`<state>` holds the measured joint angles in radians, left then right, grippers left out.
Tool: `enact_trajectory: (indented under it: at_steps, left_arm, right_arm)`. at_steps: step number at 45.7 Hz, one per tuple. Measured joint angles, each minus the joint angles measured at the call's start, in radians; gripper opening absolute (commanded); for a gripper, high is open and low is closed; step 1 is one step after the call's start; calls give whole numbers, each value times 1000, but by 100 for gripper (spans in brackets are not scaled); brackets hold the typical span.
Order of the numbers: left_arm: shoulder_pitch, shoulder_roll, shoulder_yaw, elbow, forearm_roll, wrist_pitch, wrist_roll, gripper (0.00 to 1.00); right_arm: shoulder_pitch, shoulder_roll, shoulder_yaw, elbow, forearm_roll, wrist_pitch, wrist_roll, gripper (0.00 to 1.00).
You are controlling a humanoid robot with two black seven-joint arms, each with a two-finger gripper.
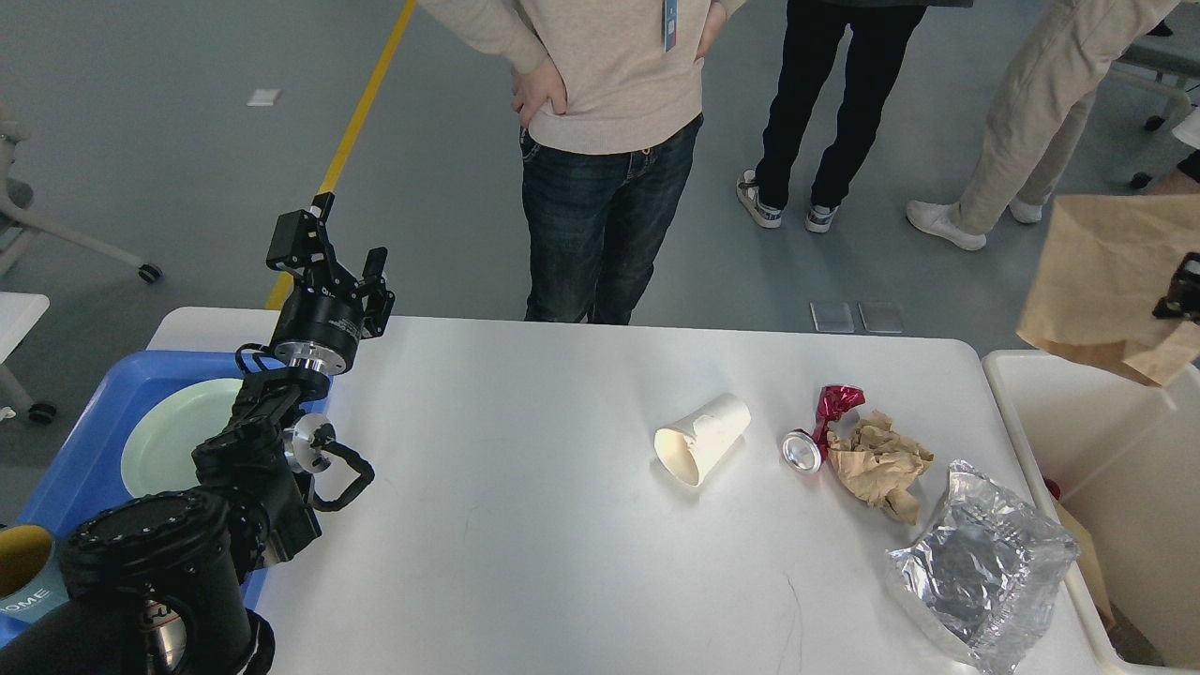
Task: Tidy desktop
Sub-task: 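Lift the brown paper bag and drop it into the white bin, then move the right gripper down to the silver foil bag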
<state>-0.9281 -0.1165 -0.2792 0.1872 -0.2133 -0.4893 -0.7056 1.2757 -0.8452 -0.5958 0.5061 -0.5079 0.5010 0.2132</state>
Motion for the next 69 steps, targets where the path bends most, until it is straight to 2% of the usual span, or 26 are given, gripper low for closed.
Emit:
enact_trajectory:
  at_steps: [8, 9, 10, 13, 14, 22, 35, 43, 53, 60, 69]
  left_arm:
    - [0, 0, 0, 0, 0, 0, 0, 97]
    - [0, 0, 0, 0, 0, 0, 0, 96]
    - [0, 0, 0, 0, 0, 0, 0, 97]
    - [0, 0, 0, 0, 0, 0, 0, 97]
    - [0, 0, 0, 0, 0, 0, 0, 96]
    - [0, 0, 0, 0, 0, 0, 0, 97]
    - [0, 0, 0, 0, 0, 0, 0, 96]
    - [0, 0, 0, 0, 0, 0, 0, 97]
    - [0, 0, 0, 0, 0, 0, 0, 96]
    - [0, 0, 0, 0, 0, 0, 0, 96]
    - [0, 1, 0, 0, 0, 0, 0, 97]
  right_arm:
    - [-248, 44, 8, -30, 21, -322, 0, 0]
    - [-275, 54, 8, -37, 27, -346, 0, 10]
    - [-301, 65, 8, -49, 35, -368, 0, 29]
    - [-378, 109, 8, -105, 59, -416, 0, 97]
    - [-401, 125, 8, -128, 65, -426, 0, 100]
    - [-523, 240, 11, -312, 87, -460, 2, 100]
    - [-549, 284, 6, -332, 96, -448, 1, 100]
    - [-372, 320, -63, -276, 91, -437, 1, 100]
    - [-8, 403, -387, -10, 96, -414, -7, 100]
    - [191, 502, -515, 140, 97, -246, -8, 100]
    - [373, 609, -535, 243, 98, 105, -6, 100]
